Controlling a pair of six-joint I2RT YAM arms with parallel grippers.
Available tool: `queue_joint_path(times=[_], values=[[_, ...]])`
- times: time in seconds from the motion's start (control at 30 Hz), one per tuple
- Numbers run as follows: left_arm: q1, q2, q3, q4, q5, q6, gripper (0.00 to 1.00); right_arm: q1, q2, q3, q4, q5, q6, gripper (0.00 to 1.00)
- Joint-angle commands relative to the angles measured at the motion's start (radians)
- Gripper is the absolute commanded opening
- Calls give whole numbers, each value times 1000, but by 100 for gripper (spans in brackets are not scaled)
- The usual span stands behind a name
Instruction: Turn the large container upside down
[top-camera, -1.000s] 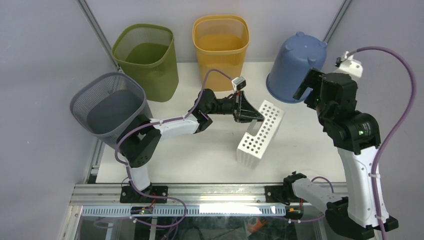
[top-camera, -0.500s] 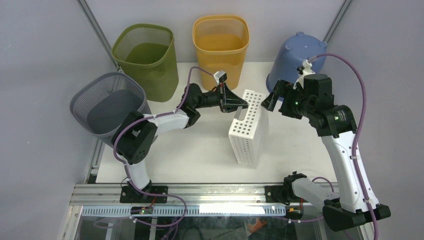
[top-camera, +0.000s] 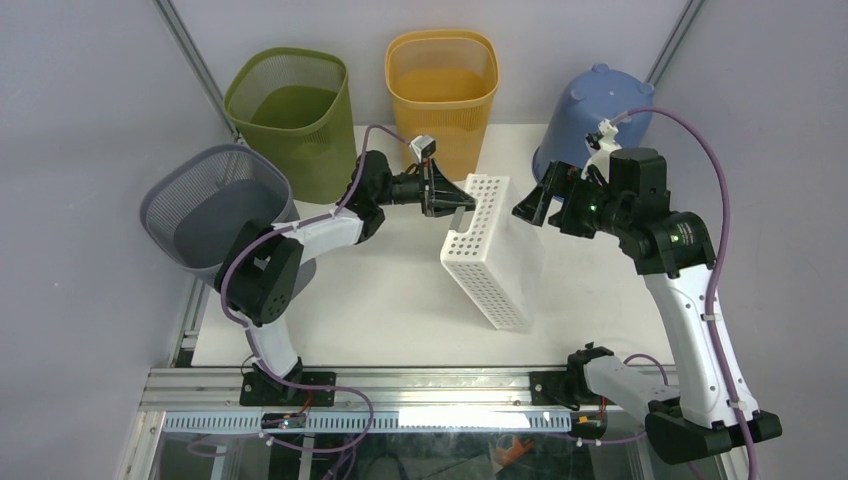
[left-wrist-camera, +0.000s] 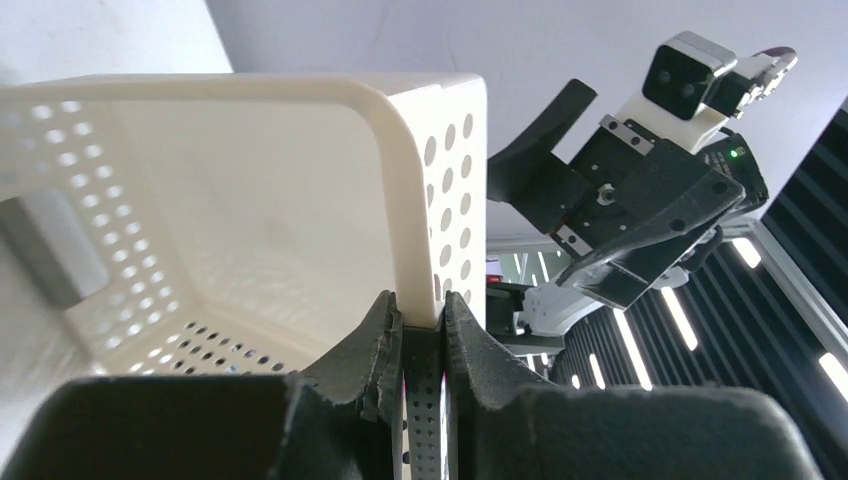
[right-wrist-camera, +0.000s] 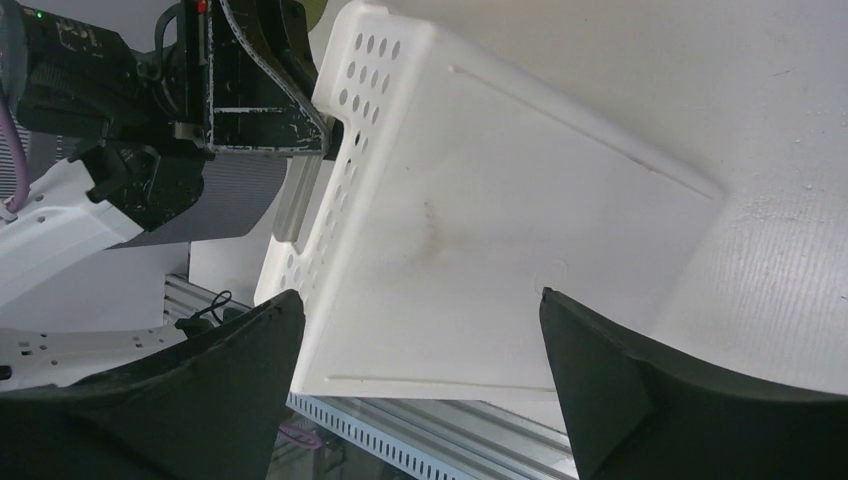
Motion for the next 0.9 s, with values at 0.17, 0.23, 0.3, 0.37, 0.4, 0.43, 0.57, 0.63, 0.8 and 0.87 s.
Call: queue_joint_path(times=[0.17, 0.23, 0.3, 0.37, 0.4, 0.43, 0.57, 0.63, 0.8, 0.87], values=[[77, 16, -21, -286, 38, 327, 6, -6, -5, -41, 38, -26, -23, 92], [78, 16, -6, -393, 14, 407, 19, -6, -5, -62, 39, -19, -23, 92], [77, 16, 6, -485, -13, 474, 29, -6, -6, -82, 46, -16, -22, 91], [78, 17, 10, -544, -38, 521, 34, -6, -7, -106, 55, -14, -16, 91], [78, 19, 13, -573, -53, 543, 37, -6, -7, -118, 59, -13, -14, 91], [76, 22, 16, -608, -67, 564, 39, -6, -5, -128, 63, -16, -13, 91], [77, 39, 13, -671, -109, 607, 47, -6, 9, -154, 66, -18, -20, 91], [78, 45, 17, -717, -140, 655, 51, -6, 17, -159, 58, -9, -25, 91], [78, 34, 47, -843, -239, 755, 61, -6, 25, -169, 52, 9, -36, 90], [77, 27, 74, -900, -281, 798, 65, -6, 29, -176, 53, 11, -37, 90]])
